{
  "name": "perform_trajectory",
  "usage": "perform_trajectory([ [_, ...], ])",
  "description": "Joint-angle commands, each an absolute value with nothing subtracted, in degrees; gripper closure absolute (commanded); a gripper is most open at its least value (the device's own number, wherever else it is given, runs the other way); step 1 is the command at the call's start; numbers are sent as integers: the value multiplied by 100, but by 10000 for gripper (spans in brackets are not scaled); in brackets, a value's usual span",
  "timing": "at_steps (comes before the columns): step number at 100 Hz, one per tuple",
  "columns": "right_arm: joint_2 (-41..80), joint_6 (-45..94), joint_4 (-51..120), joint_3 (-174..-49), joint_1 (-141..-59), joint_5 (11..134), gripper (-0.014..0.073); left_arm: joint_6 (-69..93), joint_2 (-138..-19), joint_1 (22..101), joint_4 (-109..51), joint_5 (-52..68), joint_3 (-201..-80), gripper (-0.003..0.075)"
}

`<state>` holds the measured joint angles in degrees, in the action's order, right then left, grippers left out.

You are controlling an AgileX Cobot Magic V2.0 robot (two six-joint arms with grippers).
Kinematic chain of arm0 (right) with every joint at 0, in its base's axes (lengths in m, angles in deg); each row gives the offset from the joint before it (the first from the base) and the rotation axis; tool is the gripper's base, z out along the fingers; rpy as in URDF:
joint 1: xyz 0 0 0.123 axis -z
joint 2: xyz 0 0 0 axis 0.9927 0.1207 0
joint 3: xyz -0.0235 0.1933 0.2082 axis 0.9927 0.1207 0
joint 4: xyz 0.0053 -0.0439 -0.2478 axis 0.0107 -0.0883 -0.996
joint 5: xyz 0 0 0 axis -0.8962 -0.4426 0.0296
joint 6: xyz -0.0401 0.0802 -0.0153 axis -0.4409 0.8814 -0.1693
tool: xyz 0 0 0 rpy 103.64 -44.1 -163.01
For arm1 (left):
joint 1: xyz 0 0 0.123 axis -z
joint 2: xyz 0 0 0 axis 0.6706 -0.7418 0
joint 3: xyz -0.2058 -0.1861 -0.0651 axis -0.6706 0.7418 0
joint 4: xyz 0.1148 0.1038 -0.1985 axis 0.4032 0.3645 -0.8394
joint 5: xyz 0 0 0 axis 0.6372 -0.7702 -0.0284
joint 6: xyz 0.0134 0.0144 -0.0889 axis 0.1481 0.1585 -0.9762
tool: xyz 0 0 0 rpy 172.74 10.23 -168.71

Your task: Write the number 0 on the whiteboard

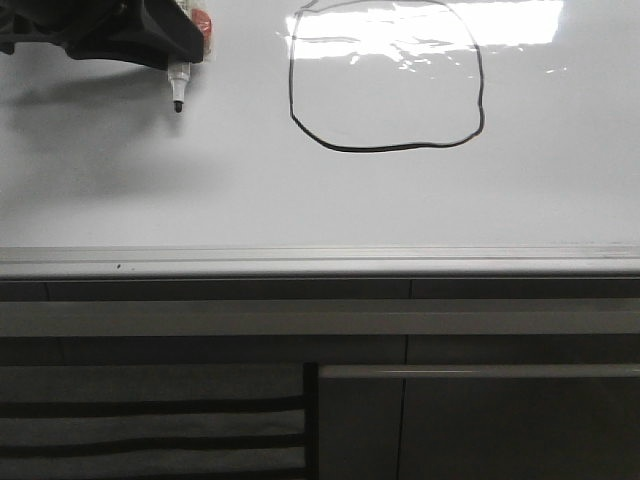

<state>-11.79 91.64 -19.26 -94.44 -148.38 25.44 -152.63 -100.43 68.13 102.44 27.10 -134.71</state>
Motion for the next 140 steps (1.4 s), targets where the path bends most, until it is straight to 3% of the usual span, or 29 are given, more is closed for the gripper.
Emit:
perform_trajectory([
  [1,-1164,9181,-2180,-9573,-14825,2898,634,-15324,-9933,6771,10341,2482,-13660,733],
  [13,-1164,9181,-2180,-9573,-14825,2898,634,-15324,-9933,6771,10341,2482,-13660,648],
  [36,-1164,9181,-2180,-9573,-14825,2909,634,-15324,-9933,6771,10341,2370,-13660,390],
  [55,-1164,9181,-2180,-9573,-14825,2967,634,-15324,-9933,6771,10341,2318,-13660,318],
  [71,-1164,9181,-2180,-9573,-14825,3217,634,-15311,-9774,6771,10341,2522,-13660,169],
  [78,-1164,9181,-2226,-9573,-14825,3379,634,-15265,-9611,6771,10341,2747,-13660,141],
  [117,-1427,9116,-2657,-9388,-14825,3934,634,-14644,-7642,6771,10330,3219,-13019,178],
  [129,-1877,9116,-2973,-8902,-14825,4347,634,-14318,-6750,6771,10330,3231,-12519,322],
  [140,-2434,9116,-3211,-8401,-14825,4396,634,-14222,-5940,6771,10330,3294,-12024,552],
])
